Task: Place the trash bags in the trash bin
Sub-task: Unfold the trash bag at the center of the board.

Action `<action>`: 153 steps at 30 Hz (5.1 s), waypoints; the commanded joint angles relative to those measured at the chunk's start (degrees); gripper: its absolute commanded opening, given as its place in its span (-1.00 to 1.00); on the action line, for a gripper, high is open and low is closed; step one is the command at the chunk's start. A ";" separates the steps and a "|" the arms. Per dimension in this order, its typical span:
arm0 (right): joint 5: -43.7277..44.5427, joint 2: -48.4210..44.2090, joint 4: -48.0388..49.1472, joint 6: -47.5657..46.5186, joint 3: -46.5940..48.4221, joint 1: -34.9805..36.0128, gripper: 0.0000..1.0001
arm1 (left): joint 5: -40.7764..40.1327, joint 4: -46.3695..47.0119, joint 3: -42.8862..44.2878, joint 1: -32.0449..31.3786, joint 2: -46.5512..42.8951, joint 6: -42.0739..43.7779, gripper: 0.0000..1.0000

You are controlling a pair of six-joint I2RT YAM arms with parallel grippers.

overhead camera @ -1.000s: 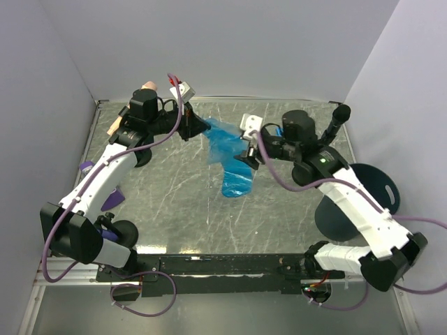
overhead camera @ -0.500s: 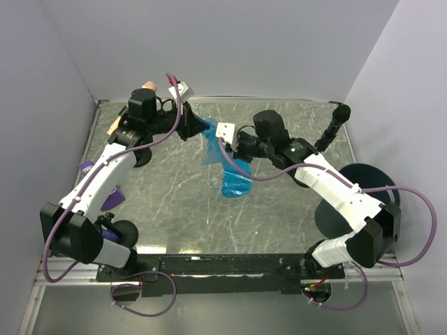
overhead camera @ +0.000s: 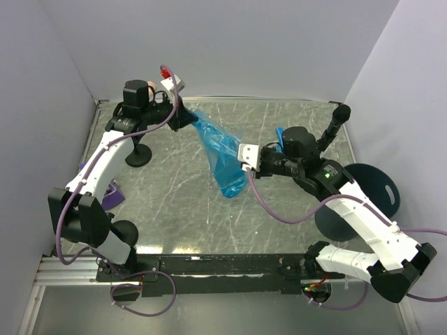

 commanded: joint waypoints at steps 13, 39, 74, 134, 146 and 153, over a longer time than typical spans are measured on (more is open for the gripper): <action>-3.98 -1.84 -0.57 6.31 -1.25 -10.43 -1.00 | 12.49 -0.04 4.40 2.79 0.69 10.20 -0.99; -10.32 19.16 5.13 11.84 14.48 -0.67 0.20 | 17.17 22.55 0.19 -0.72 -1.50 -20.74 -0.99; 5.50 -3.50 -2.77 3.06 0.68 0.30 -1.00 | 16.11 6.37 8.71 4.90 5.53 -4.30 -0.99; -1.97 21.19 3.82 19.32 14.75 -6.21 -0.29 | 32.37 -0.92 10.91 -1.07 1.31 -6.68 -0.99; 2.51 23.21 9.00 44.25 19.66 -7.96 -1.00 | -10.14 23.57 -14.27 -0.90 -20.01 -15.02 0.94; 6.03 27.69 11.02 56.22 23.62 -8.05 -1.00 | -16.40 8.85 -22.21 -1.86 -30.67 -19.15 0.99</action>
